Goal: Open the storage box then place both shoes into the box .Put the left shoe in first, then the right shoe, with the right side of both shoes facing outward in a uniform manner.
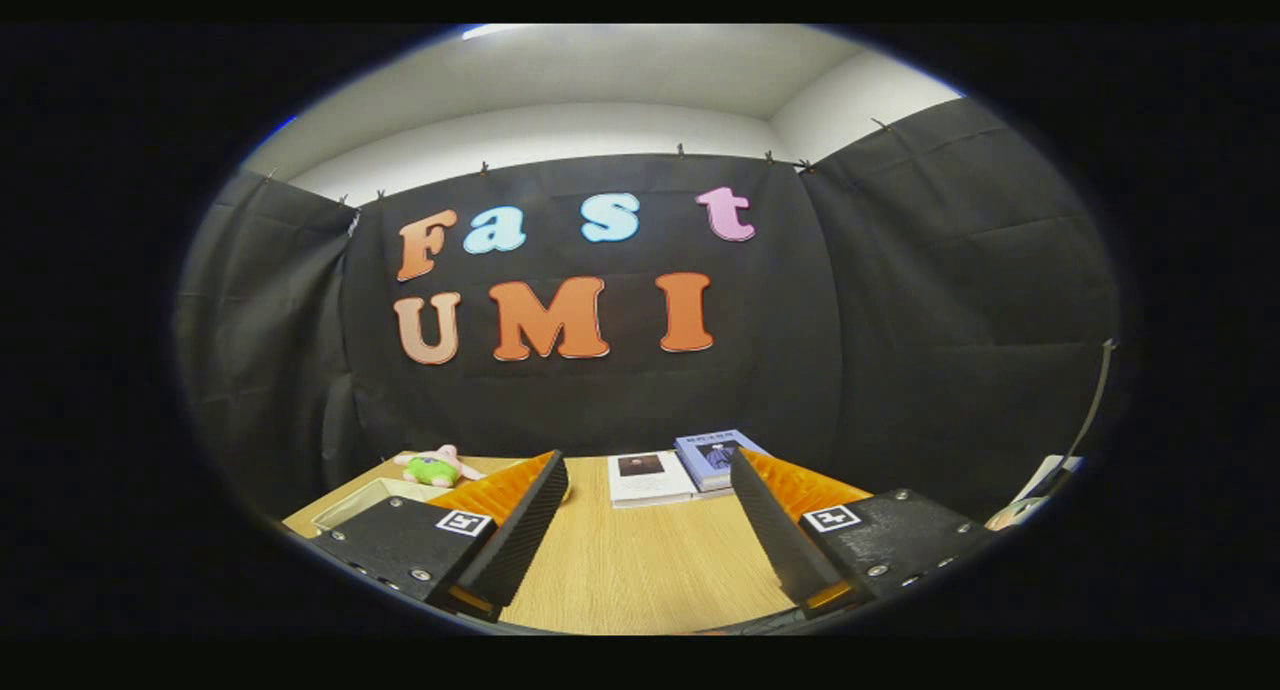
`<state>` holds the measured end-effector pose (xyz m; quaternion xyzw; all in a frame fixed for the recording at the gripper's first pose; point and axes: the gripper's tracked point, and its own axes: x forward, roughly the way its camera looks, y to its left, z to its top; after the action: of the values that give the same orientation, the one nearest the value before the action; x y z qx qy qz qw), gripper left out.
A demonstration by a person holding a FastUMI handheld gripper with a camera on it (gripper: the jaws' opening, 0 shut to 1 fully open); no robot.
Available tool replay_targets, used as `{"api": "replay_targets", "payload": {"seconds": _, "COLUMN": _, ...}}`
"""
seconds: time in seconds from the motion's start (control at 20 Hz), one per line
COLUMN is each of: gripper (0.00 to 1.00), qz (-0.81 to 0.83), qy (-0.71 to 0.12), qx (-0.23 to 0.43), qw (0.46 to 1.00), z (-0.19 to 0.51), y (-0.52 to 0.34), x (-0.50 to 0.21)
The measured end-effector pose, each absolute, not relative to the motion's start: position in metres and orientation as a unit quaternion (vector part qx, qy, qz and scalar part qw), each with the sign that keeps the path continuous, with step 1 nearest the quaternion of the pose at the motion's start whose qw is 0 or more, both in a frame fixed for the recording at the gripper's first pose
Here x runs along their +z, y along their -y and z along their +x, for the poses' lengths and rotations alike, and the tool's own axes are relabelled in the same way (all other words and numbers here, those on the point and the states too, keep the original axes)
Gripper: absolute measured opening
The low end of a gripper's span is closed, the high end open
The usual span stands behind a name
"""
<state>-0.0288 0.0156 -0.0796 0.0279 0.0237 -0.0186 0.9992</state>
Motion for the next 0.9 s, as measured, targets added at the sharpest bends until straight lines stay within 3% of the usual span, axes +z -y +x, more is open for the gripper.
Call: {"api": "replay_targets", "payload": {"seconds": 0.9, "gripper": 0.97, "qz": 0.024, "qy": -0.017, "qx": -0.022, "qw": 0.999, "z": -0.030, "y": -0.010, "x": -0.070}}
